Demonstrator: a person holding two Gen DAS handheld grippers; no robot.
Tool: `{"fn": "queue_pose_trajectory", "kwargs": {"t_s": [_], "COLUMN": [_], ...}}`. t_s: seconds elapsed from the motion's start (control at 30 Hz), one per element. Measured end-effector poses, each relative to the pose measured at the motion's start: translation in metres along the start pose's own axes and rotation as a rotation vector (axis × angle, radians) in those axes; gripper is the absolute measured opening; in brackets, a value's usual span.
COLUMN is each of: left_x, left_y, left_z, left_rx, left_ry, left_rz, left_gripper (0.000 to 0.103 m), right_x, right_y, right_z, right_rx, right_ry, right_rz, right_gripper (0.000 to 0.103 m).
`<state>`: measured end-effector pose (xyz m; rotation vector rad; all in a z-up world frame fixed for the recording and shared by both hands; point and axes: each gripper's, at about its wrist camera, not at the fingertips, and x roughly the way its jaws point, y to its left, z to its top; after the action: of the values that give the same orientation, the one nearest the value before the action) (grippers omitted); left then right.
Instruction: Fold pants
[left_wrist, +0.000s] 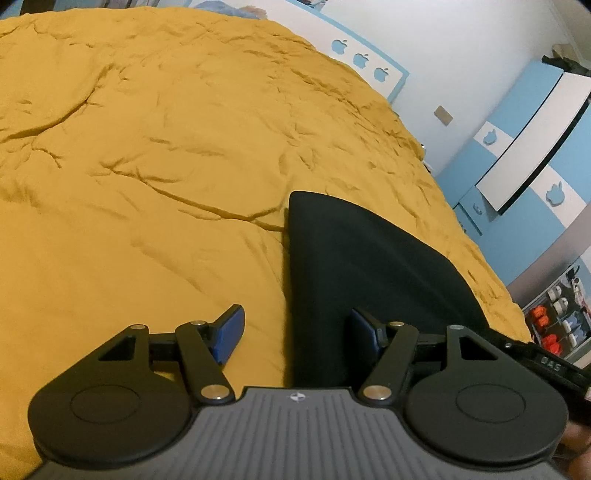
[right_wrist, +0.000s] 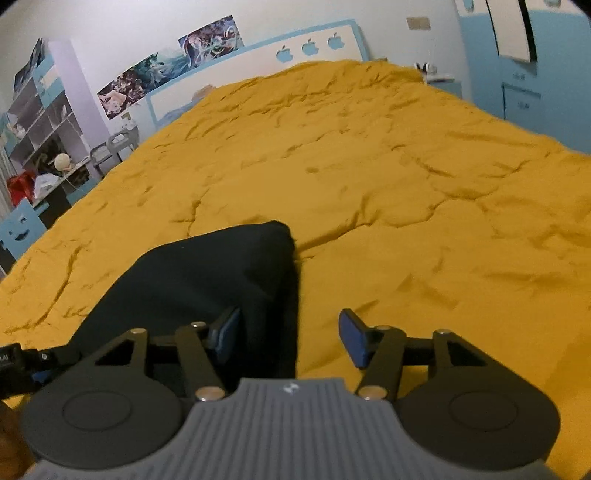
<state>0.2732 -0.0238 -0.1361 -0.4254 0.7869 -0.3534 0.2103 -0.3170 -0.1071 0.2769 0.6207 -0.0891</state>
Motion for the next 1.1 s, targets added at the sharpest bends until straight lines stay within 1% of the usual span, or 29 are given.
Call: {"fn": "queue_pose_trajectory", "kwargs": {"t_s": [0.07, 0.1, 0.17, 0.2, 0.23, 0.27, 0.3, 0.33, 0.37, 0.43, 0.53, 0.6, 0.67, 0.7, 0.73, 0.77, 0.87, 0.97, 1.1], "left_x": [0.001, 0.001, 0.001, 0.000, 0.000, 0.000, 0.000, 0.000, 0.001, 0.001, 0.002, 0.002, 0.003, 0.004, 0.005, 0.006, 0.007, 0.007, 0.009], "left_y": [0.000, 0.001, 0.001, 0.000, 0.000, 0.000, 0.000, 0.000, 0.001, 0.000, 0.000, 0.000, 0.001, 0.001, 0.001, 0.002, 0.001, 0.001, 0.003], "left_z": [0.000, 0.000, 0.000, 0.000, 0.000, 0.000, 0.000, 0.000, 0.000, 0.001, 0.000, 0.001, 0.002, 0.002, 0.002, 0.002, 0.001, 0.001, 0.002], "left_rx": [-0.003, -0.003, 0.000, 0.001, 0.001, 0.001, -0.001, -0.003, -0.005, -0.004, 0.003, 0.003, 0.001, 0.002, 0.003, 0.005, 0.014, 0.011, 0.003], "left_ry": [0.003, 0.005, 0.004, 0.005, 0.005, 0.006, 0.007, 0.009, 0.011, 0.016, 0.019, 0.022, 0.026, 0.028, 0.029, 0.031, 0.032, 0.033, 0.038], "left_rz": [0.001, 0.002, 0.001, 0.001, 0.001, 0.000, -0.001, -0.002, -0.006, -0.008, -0.007, -0.008, -0.010, -0.011, -0.011, -0.009, -0.005, -0.007, -0.014], "left_gripper": [0.076, 0.076, 0.076, 0.076, 0.076, 0.076, 0.076, 0.076, 0.076, 0.076, 0.076, 0.076, 0.076, 0.076, 0.076, 0.076, 0.076, 0.076, 0.077], "right_x": [-0.012, -0.019, -0.028, -0.030, -0.029, -0.027, -0.024, -0.019, -0.017, -0.019, -0.025, -0.032, -0.037, -0.036, -0.033, -0.027, -0.004, 0.029, 0.081], "right_y": [0.013, 0.018, 0.025, 0.026, 0.030, 0.032, 0.037, 0.040, 0.039, 0.033, 0.029, 0.027, 0.024, 0.021, 0.016, 0.012, -0.002, -0.013, -0.023], "right_z": [0.001, 0.001, 0.005, 0.004, 0.002, -0.003, -0.010, -0.017, -0.023, -0.032, -0.032, -0.028, -0.017, -0.009, 0.001, 0.013, 0.041, 0.063, 0.074], "right_rx": [-0.067, -0.092, -0.105, -0.111, -0.128, -0.166, -0.220, -0.262, -0.270, -0.248, -0.254, -0.245, -0.205, -0.173, -0.136, -0.097, 0.023, 0.152, 0.286], "right_ry": [-0.066, -0.101, -0.143, -0.141, -0.127, -0.105, -0.072, -0.033, -0.005, 0.044, 0.085, 0.080, 0.051, 0.040, 0.032, 0.028, 0.049, 0.113, 0.210], "right_rz": [-0.017, -0.008, 0.050, 0.099, 0.130, 0.133, 0.098, 0.047, 0.032, 0.037, 0.021, 0.015, 0.029, 0.035, 0.035, 0.033, 0.055, 0.108, 0.165], "right_gripper": [0.043, 0.042, 0.038, 0.035, 0.028, 0.021, 0.019, 0.012, 0.011, 0.011, 0.010, 0.012, 0.016, 0.019, 0.026, 0.030, 0.031, 0.032, 0.036]}}
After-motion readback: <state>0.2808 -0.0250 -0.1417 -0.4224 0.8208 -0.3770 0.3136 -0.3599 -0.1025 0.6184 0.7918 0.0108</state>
